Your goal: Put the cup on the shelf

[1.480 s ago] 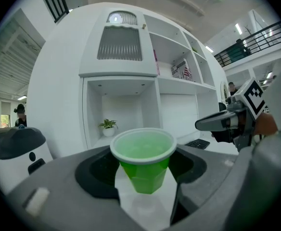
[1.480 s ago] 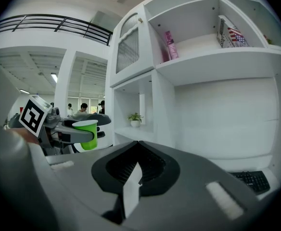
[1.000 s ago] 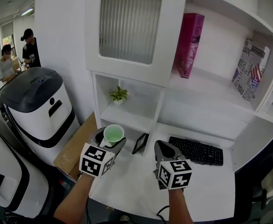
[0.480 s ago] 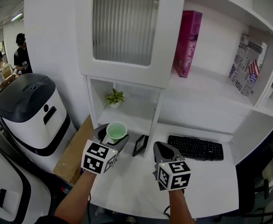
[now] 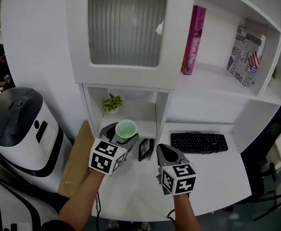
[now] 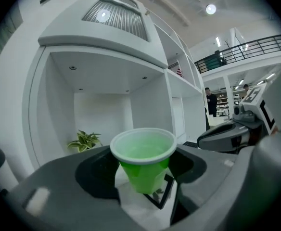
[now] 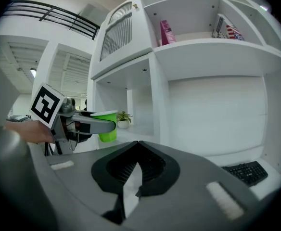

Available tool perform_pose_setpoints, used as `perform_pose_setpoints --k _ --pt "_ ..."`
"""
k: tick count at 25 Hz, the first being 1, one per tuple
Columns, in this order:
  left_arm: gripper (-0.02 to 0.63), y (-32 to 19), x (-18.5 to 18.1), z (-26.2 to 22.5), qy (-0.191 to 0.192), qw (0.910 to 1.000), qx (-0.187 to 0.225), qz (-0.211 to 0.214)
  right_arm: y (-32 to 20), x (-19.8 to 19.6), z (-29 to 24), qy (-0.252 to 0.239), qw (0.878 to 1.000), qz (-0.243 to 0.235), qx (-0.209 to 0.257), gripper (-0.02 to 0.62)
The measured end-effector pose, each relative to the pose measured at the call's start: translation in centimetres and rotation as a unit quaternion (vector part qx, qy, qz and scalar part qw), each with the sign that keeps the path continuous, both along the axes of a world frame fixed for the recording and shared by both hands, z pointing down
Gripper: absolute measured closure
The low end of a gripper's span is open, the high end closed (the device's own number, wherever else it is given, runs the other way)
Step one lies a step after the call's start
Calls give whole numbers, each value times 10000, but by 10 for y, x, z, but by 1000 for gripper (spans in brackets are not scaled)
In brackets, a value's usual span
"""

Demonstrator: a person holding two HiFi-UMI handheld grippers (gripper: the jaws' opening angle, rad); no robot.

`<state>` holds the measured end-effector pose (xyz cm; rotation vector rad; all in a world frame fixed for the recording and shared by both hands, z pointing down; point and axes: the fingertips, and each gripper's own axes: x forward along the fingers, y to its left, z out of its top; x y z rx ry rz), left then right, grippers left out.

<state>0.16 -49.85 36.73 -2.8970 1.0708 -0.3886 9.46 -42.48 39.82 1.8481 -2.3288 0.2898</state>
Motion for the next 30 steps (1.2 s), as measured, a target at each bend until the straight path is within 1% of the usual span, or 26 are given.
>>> perform_pose_setpoints --k 8,15,24,30 --pt "293 -18 12 -4 155 9990 -80 419 5 -12 1 87 9990 433 -14 572" --pt "291 -33 26 -3 181 9979 -88 619 16 -10 4 128 9968 790 -44 572" --pt "291 -51 36 9 120 9979 -234 591 28 -5 5 200 9937 1099 -78 572" --pt "291 -58 40 13 -77 9988 -154 459 36 3 6 204 9918 1259 -104 572"
